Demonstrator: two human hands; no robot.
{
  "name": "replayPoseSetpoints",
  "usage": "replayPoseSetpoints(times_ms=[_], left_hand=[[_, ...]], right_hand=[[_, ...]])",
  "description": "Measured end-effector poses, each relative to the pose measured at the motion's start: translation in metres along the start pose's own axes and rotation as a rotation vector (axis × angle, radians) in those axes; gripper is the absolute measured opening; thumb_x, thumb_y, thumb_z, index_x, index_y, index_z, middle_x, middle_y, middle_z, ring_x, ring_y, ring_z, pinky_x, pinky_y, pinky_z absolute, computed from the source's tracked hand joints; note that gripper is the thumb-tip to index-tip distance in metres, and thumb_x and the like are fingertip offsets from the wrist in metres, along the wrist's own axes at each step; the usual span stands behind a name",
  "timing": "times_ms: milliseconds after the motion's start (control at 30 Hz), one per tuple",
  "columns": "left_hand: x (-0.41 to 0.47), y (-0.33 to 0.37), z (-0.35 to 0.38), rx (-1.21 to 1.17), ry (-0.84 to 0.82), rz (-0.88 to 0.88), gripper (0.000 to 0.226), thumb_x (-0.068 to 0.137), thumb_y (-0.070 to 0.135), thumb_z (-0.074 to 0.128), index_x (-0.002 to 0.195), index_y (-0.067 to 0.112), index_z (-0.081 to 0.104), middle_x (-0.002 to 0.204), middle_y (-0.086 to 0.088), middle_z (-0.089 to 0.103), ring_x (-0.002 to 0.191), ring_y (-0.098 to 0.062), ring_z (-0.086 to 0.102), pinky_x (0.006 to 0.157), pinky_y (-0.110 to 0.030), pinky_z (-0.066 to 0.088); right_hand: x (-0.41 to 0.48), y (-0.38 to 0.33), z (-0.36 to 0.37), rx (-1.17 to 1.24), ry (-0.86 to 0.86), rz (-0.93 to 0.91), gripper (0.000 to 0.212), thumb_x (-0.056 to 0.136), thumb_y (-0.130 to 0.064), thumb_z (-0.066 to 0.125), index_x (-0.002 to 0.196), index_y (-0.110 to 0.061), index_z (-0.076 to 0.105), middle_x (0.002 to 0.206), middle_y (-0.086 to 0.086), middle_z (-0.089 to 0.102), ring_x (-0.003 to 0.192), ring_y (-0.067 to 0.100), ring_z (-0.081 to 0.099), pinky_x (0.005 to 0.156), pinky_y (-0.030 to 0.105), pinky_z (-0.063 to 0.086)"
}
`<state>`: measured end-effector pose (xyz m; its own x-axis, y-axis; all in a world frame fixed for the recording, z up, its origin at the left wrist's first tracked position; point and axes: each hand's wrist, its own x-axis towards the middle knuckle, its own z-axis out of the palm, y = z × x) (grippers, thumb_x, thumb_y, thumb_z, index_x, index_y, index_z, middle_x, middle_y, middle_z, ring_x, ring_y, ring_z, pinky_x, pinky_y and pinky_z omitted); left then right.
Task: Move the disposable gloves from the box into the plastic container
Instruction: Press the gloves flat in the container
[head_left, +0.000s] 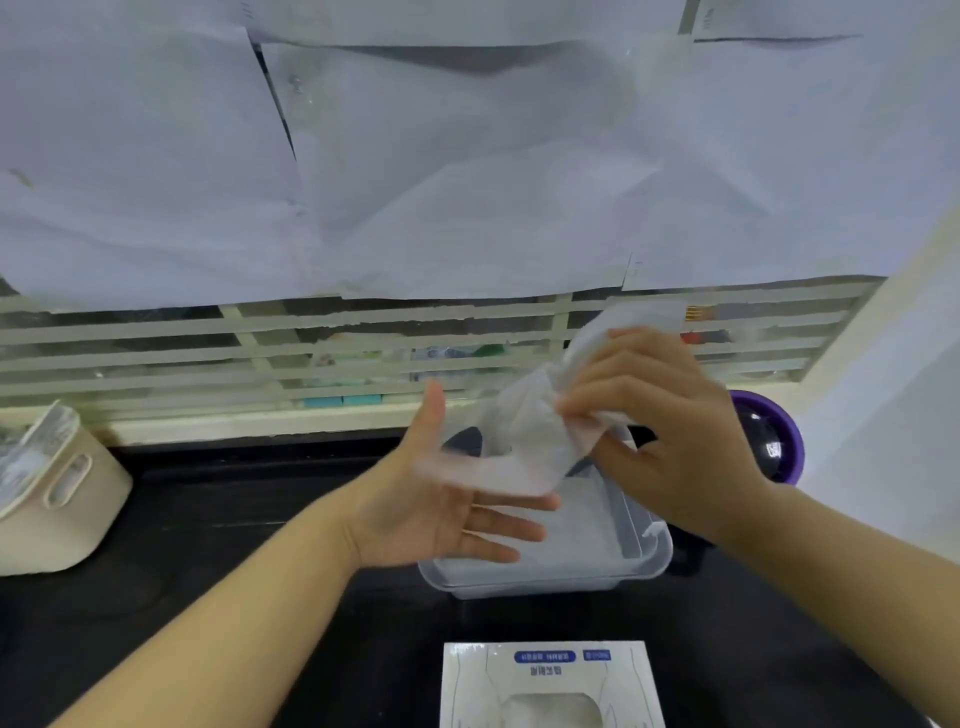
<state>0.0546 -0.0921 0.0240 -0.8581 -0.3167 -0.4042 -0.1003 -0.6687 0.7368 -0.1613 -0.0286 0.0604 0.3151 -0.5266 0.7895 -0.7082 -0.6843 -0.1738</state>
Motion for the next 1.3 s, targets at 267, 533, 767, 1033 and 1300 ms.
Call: replayPoseSetpoints(times_ms=[267,533,767,1033,1300], left_hand=[[0.036,-0.009,0.023,-0.447,0.302,0.403,0.035,0.087,0.031,0.063,0.112,0.006,0.064,0.1,-0.013,0.072,0.086,-0.022,0.071,0.081,-0.034,0.059],[0.028,0.007,0.02,-0.363,0.437,0.452,0.037,0.098,0.024,0.048,0.12,-0.003,0.061,0.095,-0.015,0.073,0.081,-0.022,0.073,0.068,-0.031,0.061],[0.022,0.025,0.025,-0.259,0.449,0.473,0.033,0.101,0.027,0.044,0.121,0.004,0.056,0.104,-0.015,0.071,0.084,-0.023,0.072,0.07,-0.034,0.061],[0.007,0.039,0.022,-0.2,0.427,0.578,0.038,0.101,0.03,0.04,0.111,0.001,0.061,0.1,-0.013,0.073,0.084,-0.019,0.073,0.053,-0.027,0.057],[0.011,0.04,0.016,-0.204,0.525,0.597,0.032,0.103,0.028,0.04,0.11,0.005,0.061,0.097,-0.009,0.075,0.075,-0.016,0.073,0.053,-0.023,0.057]], right_hand=[[-0.06,0.003,0.007,-0.12,-0.194,0.018,0.025,0.084,-0.028,0.068,0.108,-0.029,0.059,0.118,-0.008,0.055,0.117,0.018,0.048,0.112,0.048,0.028],[-0.077,-0.006,0.017,0.828,-0.041,1.229,0.11,0.064,-0.059,0.076,0.145,-0.053,0.002,0.14,-0.008,0.048,0.128,0.018,0.05,0.097,0.026,0.047],[-0.02,-0.009,0.014,0.86,0.012,1.046,0.093,0.07,-0.027,0.074,0.141,-0.05,0.018,0.111,0.015,0.063,0.097,0.026,0.066,0.085,0.032,0.056],[0.0,0.007,0.018,1.063,0.057,1.067,0.086,0.06,-0.031,0.079,0.131,-0.052,0.035,0.124,0.002,0.063,0.107,0.017,0.066,0.083,0.034,0.056],[0.014,-0.004,0.015,0.844,0.188,0.98,0.089,0.073,-0.023,0.07,0.145,-0.04,0.021,0.104,0.002,0.072,0.093,0.043,0.063,0.085,0.049,0.055]])
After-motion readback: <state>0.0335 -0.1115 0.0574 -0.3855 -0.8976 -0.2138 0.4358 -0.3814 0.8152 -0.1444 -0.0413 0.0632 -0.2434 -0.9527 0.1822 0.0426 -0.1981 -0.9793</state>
